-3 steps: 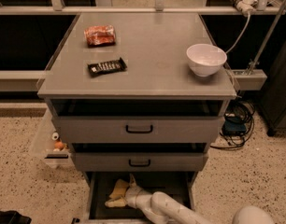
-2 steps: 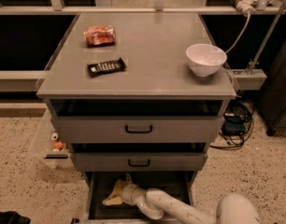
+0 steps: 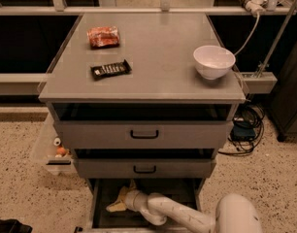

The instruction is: Pick sponge from bottom drawer and place on counter

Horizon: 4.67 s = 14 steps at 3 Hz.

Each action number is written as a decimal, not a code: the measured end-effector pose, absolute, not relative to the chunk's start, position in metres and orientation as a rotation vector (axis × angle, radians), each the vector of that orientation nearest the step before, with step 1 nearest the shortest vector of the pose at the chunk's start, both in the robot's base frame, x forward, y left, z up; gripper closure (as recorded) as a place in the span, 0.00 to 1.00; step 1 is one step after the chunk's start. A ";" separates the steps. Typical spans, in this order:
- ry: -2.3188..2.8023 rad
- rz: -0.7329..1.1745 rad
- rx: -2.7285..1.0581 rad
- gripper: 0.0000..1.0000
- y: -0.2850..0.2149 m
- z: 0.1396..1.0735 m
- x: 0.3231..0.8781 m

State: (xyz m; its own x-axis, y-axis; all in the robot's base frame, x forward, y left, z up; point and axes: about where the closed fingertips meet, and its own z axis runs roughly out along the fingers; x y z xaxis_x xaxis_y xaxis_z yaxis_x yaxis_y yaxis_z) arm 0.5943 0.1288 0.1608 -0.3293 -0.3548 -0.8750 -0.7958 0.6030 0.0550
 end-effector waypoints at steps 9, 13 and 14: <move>1.993 0.641 -1.055 0.00 0.112 0.165 0.554; 2.005 0.527 -1.073 0.00 0.143 0.147 0.572; 2.055 0.489 -1.091 0.00 0.131 0.139 0.581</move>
Offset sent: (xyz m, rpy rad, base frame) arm 0.0136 -0.0755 -0.0032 -0.2062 0.0807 0.0443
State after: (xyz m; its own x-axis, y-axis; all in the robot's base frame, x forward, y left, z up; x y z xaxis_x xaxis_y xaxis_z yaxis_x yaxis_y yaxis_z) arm 0.5810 0.1309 0.1386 -0.3590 -0.5409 -0.7606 -0.8256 0.5642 -0.0116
